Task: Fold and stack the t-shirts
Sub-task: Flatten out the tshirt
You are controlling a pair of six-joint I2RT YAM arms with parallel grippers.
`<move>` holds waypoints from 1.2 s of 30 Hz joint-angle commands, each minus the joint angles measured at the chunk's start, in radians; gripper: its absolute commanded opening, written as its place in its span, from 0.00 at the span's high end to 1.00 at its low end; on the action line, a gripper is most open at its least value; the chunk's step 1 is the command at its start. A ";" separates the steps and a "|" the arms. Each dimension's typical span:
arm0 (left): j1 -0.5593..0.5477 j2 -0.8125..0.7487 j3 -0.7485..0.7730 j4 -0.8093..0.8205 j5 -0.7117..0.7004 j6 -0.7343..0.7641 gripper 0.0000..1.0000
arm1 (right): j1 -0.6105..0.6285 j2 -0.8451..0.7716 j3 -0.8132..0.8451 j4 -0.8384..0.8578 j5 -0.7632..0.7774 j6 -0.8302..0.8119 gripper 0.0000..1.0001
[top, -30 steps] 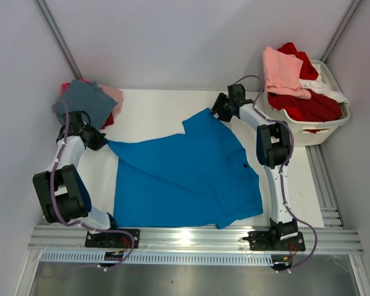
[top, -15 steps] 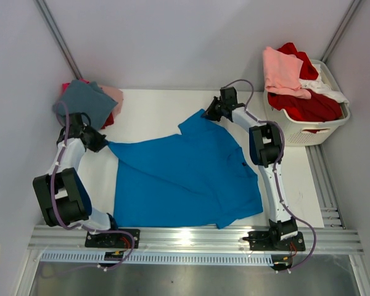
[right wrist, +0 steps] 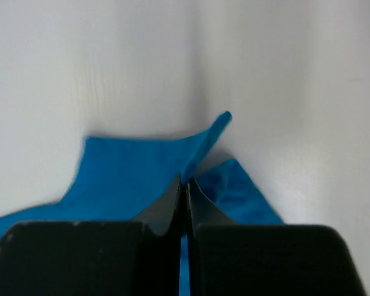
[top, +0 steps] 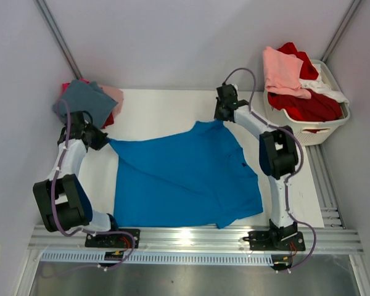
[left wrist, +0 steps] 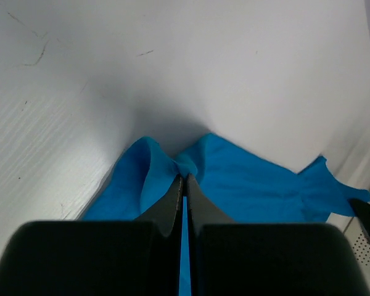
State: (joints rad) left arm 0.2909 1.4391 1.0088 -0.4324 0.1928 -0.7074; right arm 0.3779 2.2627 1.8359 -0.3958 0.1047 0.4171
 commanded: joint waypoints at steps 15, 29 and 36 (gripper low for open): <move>-0.165 -0.316 0.448 -0.115 0.157 0.249 0.99 | 0.027 -0.877 -0.087 0.104 0.441 -0.488 1.00; -0.187 -0.548 0.636 -0.224 0.106 0.310 0.99 | 0.061 -1.230 0.045 -0.009 0.304 -0.512 1.00; -0.188 -0.608 0.755 -0.233 0.230 0.324 0.99 | 0.061 -1.413 0.071 0.037 0.078 -0.509 1.00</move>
State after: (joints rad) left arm 0.1089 0.8513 1.6947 -0.6720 0.3550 -0.4160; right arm 0.4374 0.9134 1.8614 -0.4011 0.3046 -0.0738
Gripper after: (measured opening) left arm 0.007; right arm 0.009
